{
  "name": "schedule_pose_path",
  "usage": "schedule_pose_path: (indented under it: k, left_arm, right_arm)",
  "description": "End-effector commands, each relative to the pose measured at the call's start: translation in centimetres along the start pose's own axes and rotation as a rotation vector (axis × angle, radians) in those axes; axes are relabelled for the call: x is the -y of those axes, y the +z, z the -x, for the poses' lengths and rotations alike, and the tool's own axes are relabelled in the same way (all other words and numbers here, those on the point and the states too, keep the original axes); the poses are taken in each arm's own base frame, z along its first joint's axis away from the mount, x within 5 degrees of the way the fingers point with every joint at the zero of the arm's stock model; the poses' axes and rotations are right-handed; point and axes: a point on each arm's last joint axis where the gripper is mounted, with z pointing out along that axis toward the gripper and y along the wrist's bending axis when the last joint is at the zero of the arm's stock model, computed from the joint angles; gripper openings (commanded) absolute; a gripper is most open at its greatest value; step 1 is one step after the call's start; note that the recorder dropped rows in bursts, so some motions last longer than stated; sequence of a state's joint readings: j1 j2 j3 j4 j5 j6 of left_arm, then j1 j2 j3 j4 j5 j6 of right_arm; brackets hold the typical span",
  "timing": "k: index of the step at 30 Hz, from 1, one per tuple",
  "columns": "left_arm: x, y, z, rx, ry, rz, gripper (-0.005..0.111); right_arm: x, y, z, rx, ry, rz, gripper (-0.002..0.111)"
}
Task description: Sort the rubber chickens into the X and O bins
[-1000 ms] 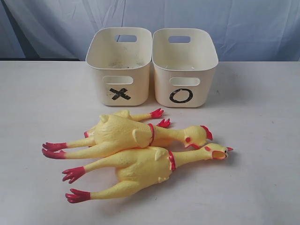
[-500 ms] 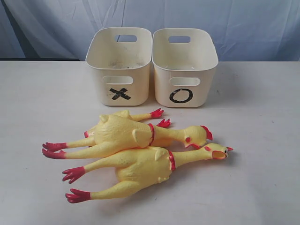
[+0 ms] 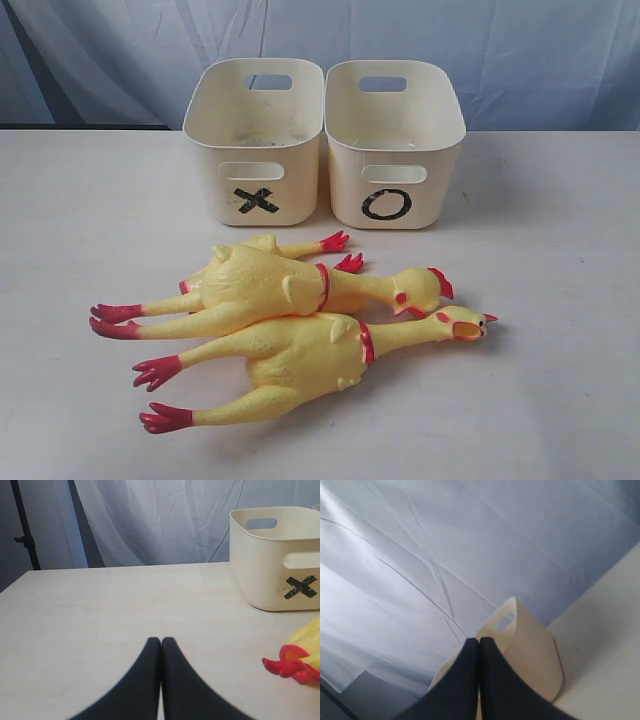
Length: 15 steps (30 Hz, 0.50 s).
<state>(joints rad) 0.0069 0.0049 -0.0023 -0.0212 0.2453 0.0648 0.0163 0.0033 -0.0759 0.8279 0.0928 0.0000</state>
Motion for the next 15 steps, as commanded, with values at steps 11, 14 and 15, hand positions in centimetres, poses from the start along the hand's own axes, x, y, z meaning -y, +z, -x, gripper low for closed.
schedule_pose_path:
  k: [11, 14, 15]
  left_arm:
    - [0.0, 0.0, 0.1, 0.016, -0.004, 0.002, 0.0]
    - [0.0, 0.0, 0.1, 0.016, -0.004, 0.002, 0.0]
    - [0.0, 0.0, 0.1, 0.016, -0.004, 0.002, 0.0]
  right_arm:
    - [-7.4, 1.6, 4.3, -0.199, -0.665, 0.172, -0.001]
    - [-8.4, 4.3, 3.1, -0.418, -0.976, 0.322, -0.001]
    - [-8.5, 4.7, 2.8, -0.46, -1.005, 0.351, -0.001]
